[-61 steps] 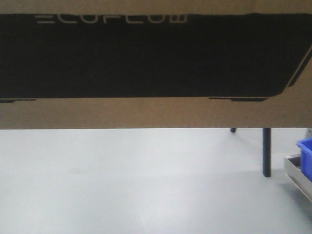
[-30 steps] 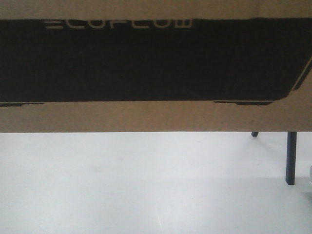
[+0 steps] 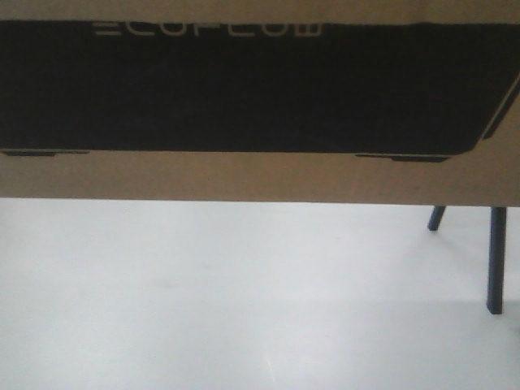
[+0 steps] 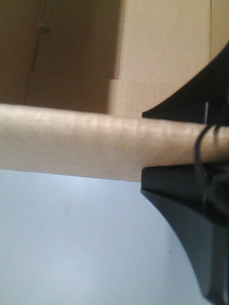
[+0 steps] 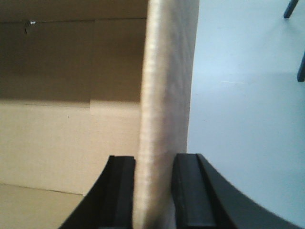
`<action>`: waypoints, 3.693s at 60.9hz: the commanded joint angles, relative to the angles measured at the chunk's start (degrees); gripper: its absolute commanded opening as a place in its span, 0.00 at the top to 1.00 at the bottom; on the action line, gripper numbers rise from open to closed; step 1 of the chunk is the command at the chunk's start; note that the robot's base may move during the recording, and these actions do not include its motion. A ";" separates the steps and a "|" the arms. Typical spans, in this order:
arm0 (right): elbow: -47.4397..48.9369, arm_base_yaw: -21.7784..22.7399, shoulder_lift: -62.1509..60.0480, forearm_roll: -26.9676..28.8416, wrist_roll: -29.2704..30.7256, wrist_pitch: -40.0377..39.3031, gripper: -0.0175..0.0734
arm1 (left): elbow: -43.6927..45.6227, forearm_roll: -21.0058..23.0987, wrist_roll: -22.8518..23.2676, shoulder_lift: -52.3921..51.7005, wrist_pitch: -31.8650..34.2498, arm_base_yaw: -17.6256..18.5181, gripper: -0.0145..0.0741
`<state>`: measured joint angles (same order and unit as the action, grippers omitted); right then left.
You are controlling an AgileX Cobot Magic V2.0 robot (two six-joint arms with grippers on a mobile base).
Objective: Grab box from left shelf to table start
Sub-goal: 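Carry the box with both grippers across the floor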
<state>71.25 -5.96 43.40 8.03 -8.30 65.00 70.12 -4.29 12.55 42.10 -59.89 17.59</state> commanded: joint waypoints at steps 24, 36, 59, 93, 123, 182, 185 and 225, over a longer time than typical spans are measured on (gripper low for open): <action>1.67 0.48 0.19 -3.98 0.31 -5.34 0.79 | 2.59 4.29 0.68 -4.00 8.13 0.34 0.93; 1.67 0.48 0.19 -3.98 0.31 -5.34 0.79 | 2.59 6.67 0.68 -6.03 5.58 0.34 0.93; 1.67 0.48 0.19 -3.98 0.31 -5.34 0.79 | 2.59 4.29 0.68 -6.03 5.96 0.34 0.93; 1.67 0.48 0.18 -3.98 0.31 -5.28 0.79 | 2.59 0.38 0.68 -6.03 7.14 0.34 0.93; 1.67 0.48 0.18 -3.98 0.31 -5.22 0.79 | 2.59 -3.05 0.89 -5.20 8.44 0.34 0.93; 1.67 0.48 0.18 -3.98 0.31 -5.12 0.79 | 2.59 -2.04 1.14 -2.33 9.40 0.34 0.93; 1.67 0.48 0.18 -3.98 0.31 -5.12 0.79 | 2.59 -2.04 1.14 -2.33 9.40 0.34 0.93; 1.67 0.48 0.18 -3.98 0.31 -4.90 0.79 | 2.59 -1.76 1.14 -2.33 10.98 0.34 0.93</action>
<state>71.25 -5.99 43.41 9.19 -8.27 65.53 70.12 -5.81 12.12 40.42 -60.30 17.59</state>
